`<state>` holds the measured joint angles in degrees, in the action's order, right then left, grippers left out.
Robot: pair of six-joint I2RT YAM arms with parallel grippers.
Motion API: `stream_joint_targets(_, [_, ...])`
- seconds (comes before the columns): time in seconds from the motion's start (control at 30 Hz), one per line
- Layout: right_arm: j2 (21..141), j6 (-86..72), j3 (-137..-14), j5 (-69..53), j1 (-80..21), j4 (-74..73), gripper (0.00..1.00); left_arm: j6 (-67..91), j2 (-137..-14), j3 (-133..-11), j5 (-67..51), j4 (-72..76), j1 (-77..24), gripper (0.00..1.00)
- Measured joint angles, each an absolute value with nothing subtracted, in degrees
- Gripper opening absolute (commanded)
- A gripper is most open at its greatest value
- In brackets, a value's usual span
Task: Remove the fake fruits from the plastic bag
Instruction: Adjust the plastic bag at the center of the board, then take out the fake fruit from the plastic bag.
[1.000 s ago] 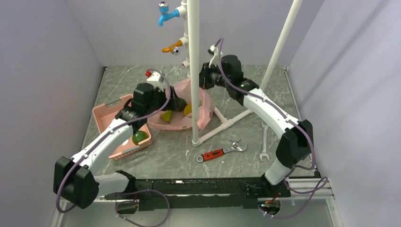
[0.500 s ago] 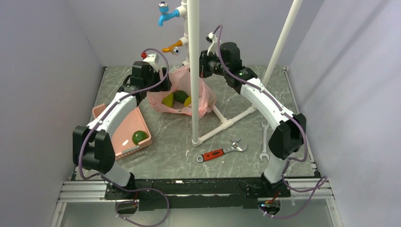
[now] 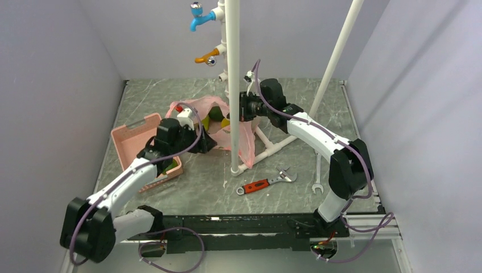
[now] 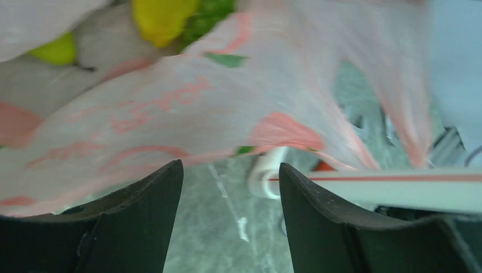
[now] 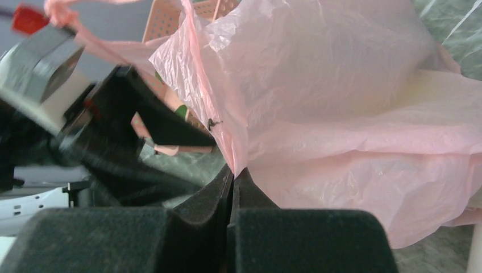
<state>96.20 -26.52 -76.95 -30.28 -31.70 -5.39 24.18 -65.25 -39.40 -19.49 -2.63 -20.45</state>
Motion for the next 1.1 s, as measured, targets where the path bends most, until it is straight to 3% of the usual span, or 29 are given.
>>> stream_joint_targets(0.13, [96.1, -28.2, -77.0, -31.2, -31.9, -2.3, 0.0, 24.8, -58.4, -38.6, -16.3, -0.2, -27.7, 0.67])
stream_joint_targets(0.23, [95.9, -29.4, -77.0, -31.9, -32.2, -1.0, 0.0, 24.8, -57.4, -38.7, -11.5, 2.6, -30.1, 0.58])
stream_joint_targets(0.37, [94.9, -31.0, -76.9, -32.8, -32.9, 0.4, 0.0, 24.8, -63.4, -41.6, -5.4, 3.5, -30.7, 0.44])
stream_joint_targets(0.5, [93.1, -31.9, -76.9, -33.6, -33.2, 0.6, 0.0, 24.2, -72.2, -45.1, -1.4, 5.8, -30.7, 0.37])
stream_joint_targets(0.8, [91.8, -35.2, -76.2, -33.8, -33.1, 2.8, 0.0, 26.9, -87.0, -48.0, 6.3, 11.3, -31.5, 0.4])
stream_joint_targets(0.93, [91.8, -36.1, -75.1, -34.0, -33.1, 3.2, 0.0, 27.3, -95.7, -49.5, 2.3, 17.5, -32.0, 0.5])
stream_joint_targets(1.1, [90.1, -37.1, -70.4, -34.6, -33.1, 4.5, 0.0, 28.0, -96.4, -39.7, -3.1, 30.0, -34.9, 0.63])
